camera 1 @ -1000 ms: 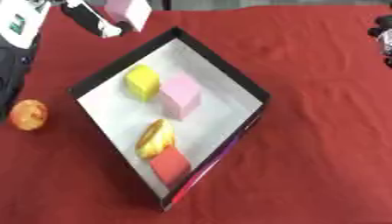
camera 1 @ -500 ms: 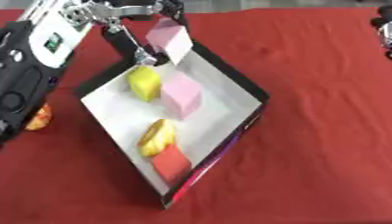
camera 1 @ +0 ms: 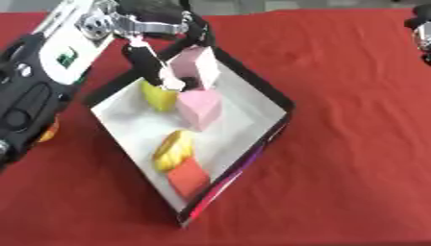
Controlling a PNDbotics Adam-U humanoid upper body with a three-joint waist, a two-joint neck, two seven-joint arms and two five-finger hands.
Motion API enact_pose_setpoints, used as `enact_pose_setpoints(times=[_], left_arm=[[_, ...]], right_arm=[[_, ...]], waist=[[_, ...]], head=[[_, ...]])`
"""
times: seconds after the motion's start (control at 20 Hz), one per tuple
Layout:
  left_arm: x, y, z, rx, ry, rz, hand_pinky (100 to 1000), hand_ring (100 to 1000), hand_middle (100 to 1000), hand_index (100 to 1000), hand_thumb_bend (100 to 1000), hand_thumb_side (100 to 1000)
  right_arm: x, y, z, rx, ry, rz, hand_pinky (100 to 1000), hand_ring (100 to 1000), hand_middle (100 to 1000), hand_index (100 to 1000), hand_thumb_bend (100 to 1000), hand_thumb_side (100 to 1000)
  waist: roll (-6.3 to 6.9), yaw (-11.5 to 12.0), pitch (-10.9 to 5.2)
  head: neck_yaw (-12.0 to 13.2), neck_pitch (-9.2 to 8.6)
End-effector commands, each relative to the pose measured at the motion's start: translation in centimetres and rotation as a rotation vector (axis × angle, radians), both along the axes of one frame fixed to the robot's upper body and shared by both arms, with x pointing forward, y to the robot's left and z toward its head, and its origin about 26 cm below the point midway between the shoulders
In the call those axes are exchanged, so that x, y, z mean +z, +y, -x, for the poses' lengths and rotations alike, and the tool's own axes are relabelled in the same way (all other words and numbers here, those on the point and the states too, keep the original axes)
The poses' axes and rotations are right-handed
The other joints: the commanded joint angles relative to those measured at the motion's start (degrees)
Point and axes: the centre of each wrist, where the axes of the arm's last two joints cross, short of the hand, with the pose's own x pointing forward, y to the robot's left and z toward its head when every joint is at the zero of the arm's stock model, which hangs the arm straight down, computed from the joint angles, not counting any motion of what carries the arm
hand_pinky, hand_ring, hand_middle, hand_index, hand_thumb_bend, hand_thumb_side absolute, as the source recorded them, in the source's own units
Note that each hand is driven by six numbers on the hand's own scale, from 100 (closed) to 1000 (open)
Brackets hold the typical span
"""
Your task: Pick up objects on the table and place them in the box.
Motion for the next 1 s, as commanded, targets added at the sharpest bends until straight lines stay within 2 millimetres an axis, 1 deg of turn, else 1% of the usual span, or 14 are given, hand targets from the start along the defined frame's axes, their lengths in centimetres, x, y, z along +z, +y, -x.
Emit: enact_pose_setpoints(times=[0.05,0.1,0.25,0.45,0.5,0.55,0.6,0.65,0.8,0.85,1.0], left_arm=[[1.2,0.6,0.2,-0.064,-0.016,-0.130,862,867,847,926,485,895],[1.1,0.7,0.2,-0.060,-0.013,-0.133,863,869,849,929,497,916],[0.8,0.9,0.1,-0.051,-0.005,-0.136,867,874,856,938,497,926],[0.6,1.5,0.1,-0.041,0.009,-0.114,870,878,864,957,463,906],[0.7,1.6,0.2,-0.039,0.008,-0.096,867,874,860,952,396,851],[0.8,1.9,0.3,-0.038,0.006,-0.073,868,873,860,950,359,839],[1.0,2.2,0.5,-0.034,0.004,-0.038,866,869,857,942,278,797],[1.3,2.7,0.7,-0.029,0.000,0.000,863,866,854,935,224,745],[2.7,4.8,2.2,0.003,-0.047,0.131,854,853,840,919,158,663],[3.1,5.8,2.8,0.017,-0.055,0.177,853,850,833,912,160,643],[3.9,9.8,4.5,0.101,-0.060,0.242,853,849,828,896,160,661]], right_arm=[[0.9,-0.4,0.2,-0.005,-0.022,0.021,959,717,662,813,100,160],[0.9,-0.4,0.1,-0.005,-0.021,0.021,959,717,662,813,100,159],[0.9,-0.4,0.2,-0.005,-0.021,0.020,959,718,662,813,100,158],[0.8,-0.5,0.2,-0.006,-0.018,0.021,959,718,662,813,100,158],[0.8,-0.5,0.2,-0.007,-0.016,0.020,959,718,662,813,100,158],[0.7,-0.5,0.2,-0.009,-0.014,0.020,959,717,662,813,100,158],[0.7,-0.6,0.2,-0.010,-0.013,0.020,959,718,662,813,100,157],[0.7,-0.6,0.2,-0.012,-0.013,0.020,958,718,662,812,100,156],[0.8,-0.9,0.4,-0.020,-0.019,0.023,958,718,662,812,100,150],[0.8,-1.0,0.4,-0.024,-0.021,0.024,958,718,662,812,100,149],[0.7,-1.6,0.6,-0.043,-0.020,0.029,957,718,662,812,100,148]], waist=[[-0.21,0.08,-1.59],[-0.22,0.12,-1.62],[-0.28,0.19,-1.72],[-0.33,0.22,-1.96],[-0.33,0.26,-2.05],[-0.31,0.29,-2.13],[-0.29,0.35,-2.23],[-0.25,0.40,-2.33],[-0.02,0.74,-2.76],[0.09,0.88,-2.89],[0.54,1.63,-3.36]], head=[[-0.02,0.53],[0.00,0.60],[-0.01,0.68],[-0.01,0.74],[-0.03,0.79],[-0.05,0.85],[-0.13,0.91],[-0.21,0.98],[-0.68,1.43],[-0.87,1.56],[-1.55,1.99]])
